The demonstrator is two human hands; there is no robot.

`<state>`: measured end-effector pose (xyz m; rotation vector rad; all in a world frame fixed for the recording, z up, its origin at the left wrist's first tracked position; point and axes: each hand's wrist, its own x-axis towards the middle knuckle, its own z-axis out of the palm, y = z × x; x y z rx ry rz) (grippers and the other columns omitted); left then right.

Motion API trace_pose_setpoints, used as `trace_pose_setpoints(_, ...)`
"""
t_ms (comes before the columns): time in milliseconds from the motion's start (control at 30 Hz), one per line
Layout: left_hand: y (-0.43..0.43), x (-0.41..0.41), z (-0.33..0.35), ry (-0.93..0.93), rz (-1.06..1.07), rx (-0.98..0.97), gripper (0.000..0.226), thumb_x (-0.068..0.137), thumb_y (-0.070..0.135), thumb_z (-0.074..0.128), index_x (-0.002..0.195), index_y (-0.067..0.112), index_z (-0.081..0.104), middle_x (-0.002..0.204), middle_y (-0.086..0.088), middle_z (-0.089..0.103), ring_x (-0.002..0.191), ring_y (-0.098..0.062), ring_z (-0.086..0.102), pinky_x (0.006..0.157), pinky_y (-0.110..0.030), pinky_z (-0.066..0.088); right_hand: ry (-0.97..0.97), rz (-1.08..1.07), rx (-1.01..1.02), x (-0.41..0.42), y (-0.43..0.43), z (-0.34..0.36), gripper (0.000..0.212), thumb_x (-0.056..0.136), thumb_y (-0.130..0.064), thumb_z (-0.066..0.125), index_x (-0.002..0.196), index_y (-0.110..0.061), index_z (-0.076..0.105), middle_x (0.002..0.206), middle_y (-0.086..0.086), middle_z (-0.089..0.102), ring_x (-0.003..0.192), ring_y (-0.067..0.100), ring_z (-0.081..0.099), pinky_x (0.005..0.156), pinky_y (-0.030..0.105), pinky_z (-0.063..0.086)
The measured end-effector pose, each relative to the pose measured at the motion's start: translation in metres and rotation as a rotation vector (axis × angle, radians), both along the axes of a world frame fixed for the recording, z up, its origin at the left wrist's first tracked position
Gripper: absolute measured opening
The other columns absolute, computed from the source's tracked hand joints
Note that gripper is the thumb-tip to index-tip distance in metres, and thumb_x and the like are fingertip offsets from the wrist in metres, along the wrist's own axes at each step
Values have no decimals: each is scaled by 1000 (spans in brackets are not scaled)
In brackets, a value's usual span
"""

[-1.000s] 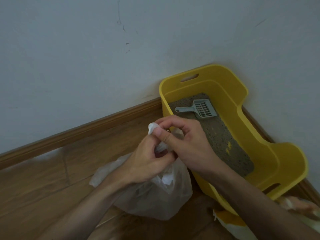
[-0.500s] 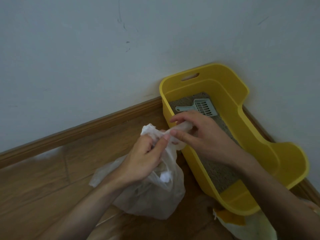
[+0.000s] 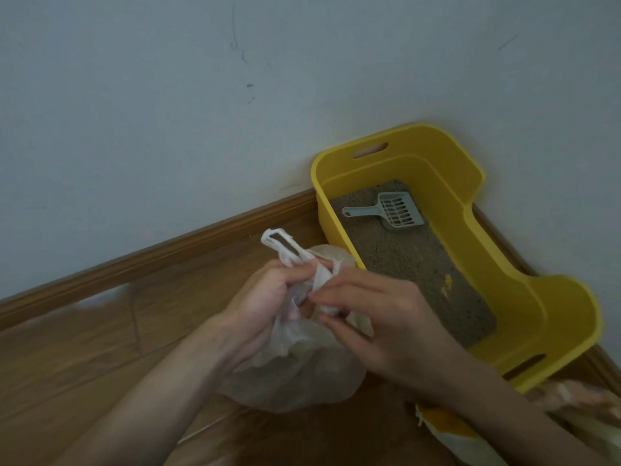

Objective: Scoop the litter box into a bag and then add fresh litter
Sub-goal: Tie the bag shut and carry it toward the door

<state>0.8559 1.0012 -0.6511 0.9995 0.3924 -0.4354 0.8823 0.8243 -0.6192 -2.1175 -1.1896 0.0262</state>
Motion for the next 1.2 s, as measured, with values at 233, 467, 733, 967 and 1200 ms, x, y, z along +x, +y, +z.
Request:
trace_pose_setpoints(233,7,2,6,223,-65,-232,28,94,20,53,116,5,63,110,-21,64,90,-28,62,86,-37,48,-337,91,-171,-1,-11,-17,25,92,-22,63,115,-17,71,114,-5,69,98,18,52,76,31,42)
trace_pose_setpoints(467,1,-2,18,-168,-274,392,26,98,30,49,101,19,72,93,2,72,93,-13,68,85,-33,52,18,70,111,-5,-23,-8,20,82,-4,59,95,-4,74,100,2,73,94,19,64,77,36,51)
trace_pose_setpoints(733,11,-7,32,-974,-622,1310,31,98,31,38,125,25,53,105,6,54,88,-10,56,74,-30,50,538,-169,272,20,-3,1,15,92,-4,52,94,-9,65,84,-2,65,83,17,63,70,32,53)
trace_pose_setpoints(967,10,-16,18,-1376,-507,1657,53,81,15,64,129,7,44,118,-19,46,97,-27,50,74,-37,56,873,-183,195,40,5,-9,20,100,-22,50,112,-18,66,90,3,65,76,26,58,58,32,50)
trace_pose_setpoints(1200,4,-20,6,-1387,-315,1648,43,94,25,52,131,6,44,131,-20,36,115,-28,46,104,-27,33,1092,-88,190,42,10,-9,45,94,-38,53,112,2,64,73,-6,52,66,8,44,55,22,33)
